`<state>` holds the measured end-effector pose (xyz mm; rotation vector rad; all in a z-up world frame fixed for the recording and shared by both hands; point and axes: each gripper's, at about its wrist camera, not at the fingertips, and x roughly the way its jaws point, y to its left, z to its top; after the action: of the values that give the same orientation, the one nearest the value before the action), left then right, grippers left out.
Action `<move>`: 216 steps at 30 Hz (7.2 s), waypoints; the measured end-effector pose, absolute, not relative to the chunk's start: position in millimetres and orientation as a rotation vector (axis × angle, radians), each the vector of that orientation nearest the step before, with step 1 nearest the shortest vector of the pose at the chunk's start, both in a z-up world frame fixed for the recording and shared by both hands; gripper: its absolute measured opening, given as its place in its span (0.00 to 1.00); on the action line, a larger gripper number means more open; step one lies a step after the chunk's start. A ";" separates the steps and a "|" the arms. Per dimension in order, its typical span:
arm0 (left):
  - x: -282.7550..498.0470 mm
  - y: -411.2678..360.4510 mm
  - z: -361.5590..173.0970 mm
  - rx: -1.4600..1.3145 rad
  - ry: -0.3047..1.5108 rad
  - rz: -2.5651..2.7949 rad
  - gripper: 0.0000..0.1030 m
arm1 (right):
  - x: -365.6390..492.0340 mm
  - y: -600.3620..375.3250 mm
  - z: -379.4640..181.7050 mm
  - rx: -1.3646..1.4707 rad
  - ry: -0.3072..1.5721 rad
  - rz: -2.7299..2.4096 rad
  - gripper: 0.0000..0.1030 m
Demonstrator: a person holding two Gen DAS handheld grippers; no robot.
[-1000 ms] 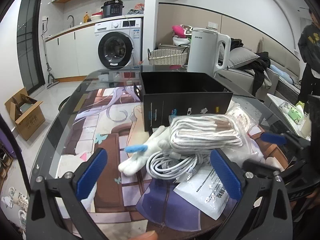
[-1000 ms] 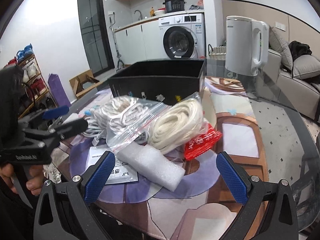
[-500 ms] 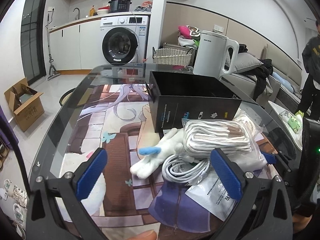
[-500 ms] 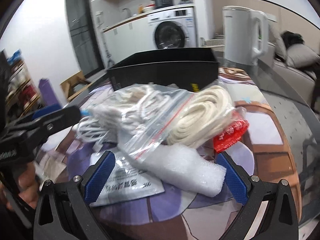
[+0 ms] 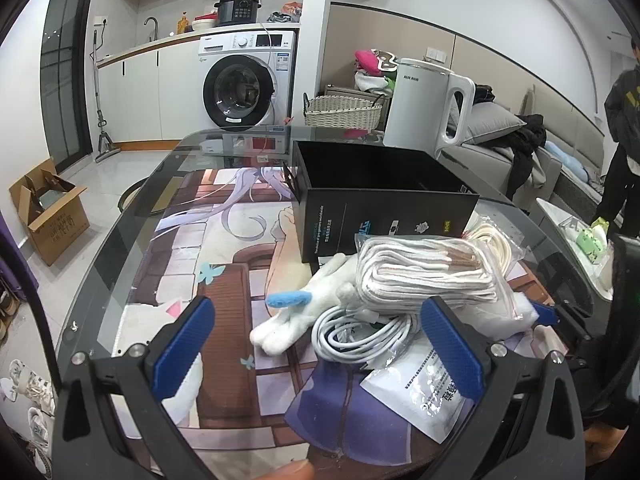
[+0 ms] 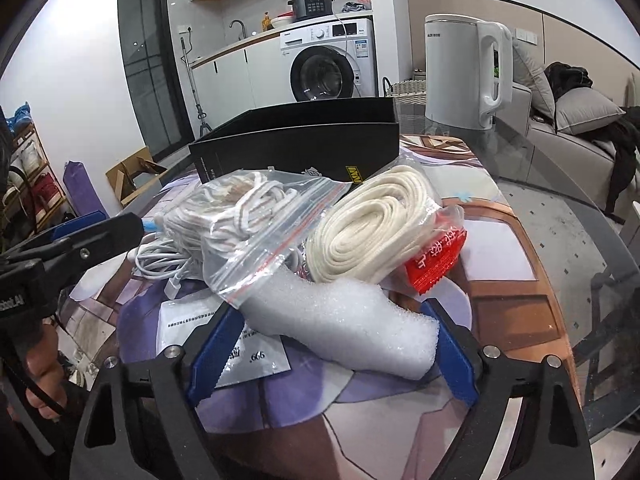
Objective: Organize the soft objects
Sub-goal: 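Reach the right gripper to the white foam block and close on it, then grasp the clear bag of white cables with the left gripper while the right holds the foam, then lift the cable bag with the left gripper while the right carries the foam over the black box, then open the right gripper to drop the foam into the box while the left releases the cable bag, then withdraw both grippers from the box back toward the remaining items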
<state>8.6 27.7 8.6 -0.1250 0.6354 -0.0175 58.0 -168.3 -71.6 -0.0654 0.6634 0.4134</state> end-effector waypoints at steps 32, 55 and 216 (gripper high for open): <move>52.6 -34.4 19.8 -0.021 0.741 -0.161 1.00 | 47.2 -245.1 -29.4 -0.018 0.560 0.448 0.86; 62.6 -36.9 7.1 -0.009 0.755 -0.199 0.85 | 70.2 -226.7 -20.1 -0.069 0.545 0.497 0.86; 57.1 33.8 50.0 -0.029 0.494 -0.064 1.00 | 118.5 -185.1 0.3 -0.261 0.571 0.558 0.99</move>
<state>57.1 33.8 50.0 -0.0292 0.4940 -0.0636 118.5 -185.1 0.3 -0.2612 0.5712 0.5576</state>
